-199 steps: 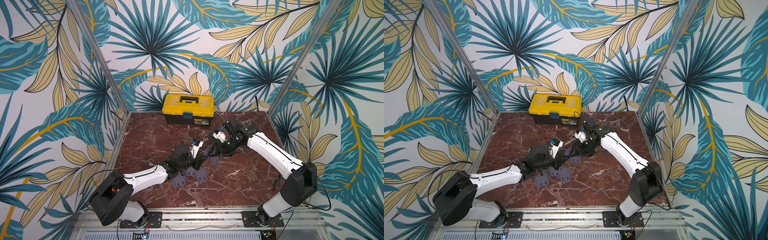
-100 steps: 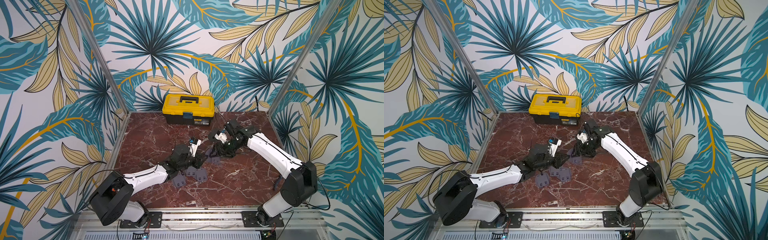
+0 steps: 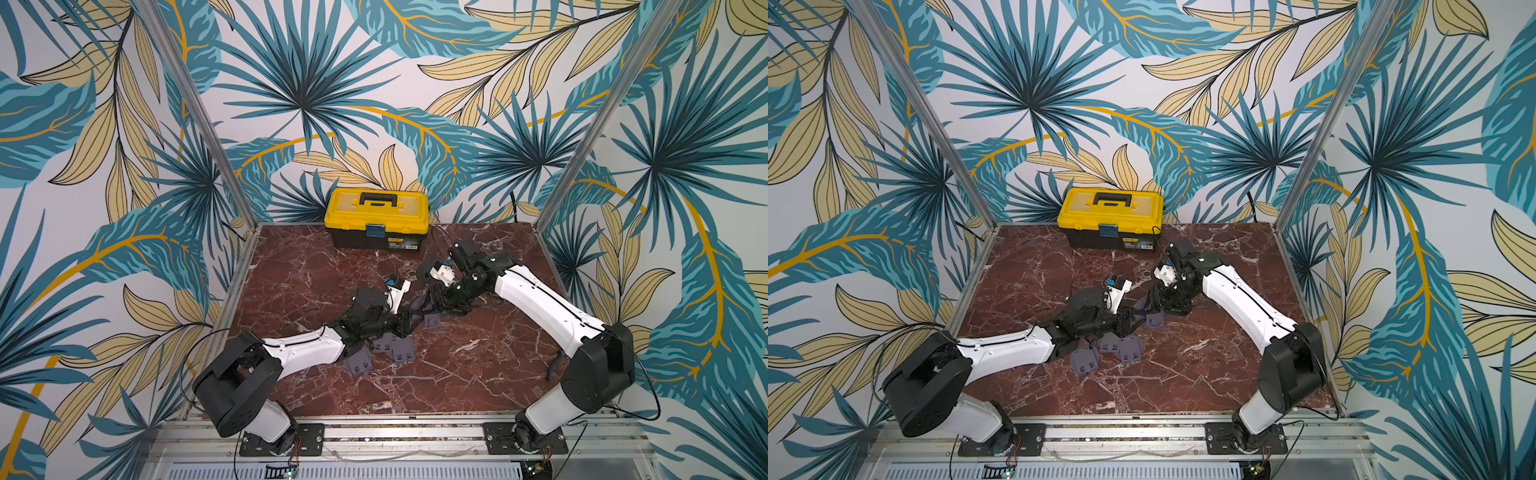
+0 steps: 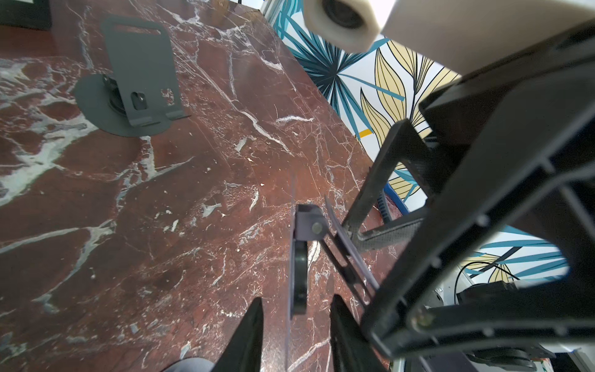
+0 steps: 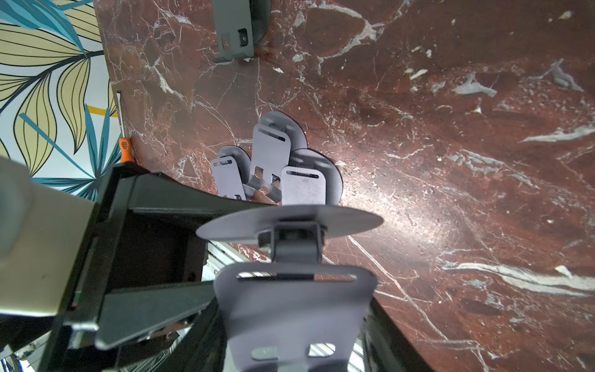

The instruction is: Open the phone stand

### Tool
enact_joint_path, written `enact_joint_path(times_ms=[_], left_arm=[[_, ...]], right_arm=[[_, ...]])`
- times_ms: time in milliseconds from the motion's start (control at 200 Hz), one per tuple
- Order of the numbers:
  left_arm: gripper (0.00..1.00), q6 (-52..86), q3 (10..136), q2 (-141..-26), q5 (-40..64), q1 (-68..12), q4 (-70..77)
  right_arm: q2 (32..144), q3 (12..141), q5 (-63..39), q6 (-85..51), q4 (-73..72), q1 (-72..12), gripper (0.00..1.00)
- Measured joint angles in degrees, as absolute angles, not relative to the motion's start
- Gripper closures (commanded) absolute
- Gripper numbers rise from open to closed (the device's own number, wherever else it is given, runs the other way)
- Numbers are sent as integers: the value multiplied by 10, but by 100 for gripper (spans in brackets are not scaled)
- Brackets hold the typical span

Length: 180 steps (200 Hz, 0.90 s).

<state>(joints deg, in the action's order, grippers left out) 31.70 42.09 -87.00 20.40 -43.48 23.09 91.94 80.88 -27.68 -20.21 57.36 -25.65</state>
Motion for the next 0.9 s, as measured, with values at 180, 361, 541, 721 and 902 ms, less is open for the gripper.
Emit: enact_joint_path(times_ms=[180,361,541,721,902], left_arm=[[70,326,427,-884,204,-435,241],[79,335,435,-896,206,-435,259],[92,337,436,-897,208,-435,267],[100,339,435,-900,208,-435,269],[100,340,436,-900,209,-435,272]], right_arm=[[919,809,-276,-204,574,-256,68],[919,809,-277,-206,574,-256,68],[919,809,-277,-208,574,-256,66],[919,809,-274,-215,573,-256,52],[913,802,-272,-228,560,-256,31]])
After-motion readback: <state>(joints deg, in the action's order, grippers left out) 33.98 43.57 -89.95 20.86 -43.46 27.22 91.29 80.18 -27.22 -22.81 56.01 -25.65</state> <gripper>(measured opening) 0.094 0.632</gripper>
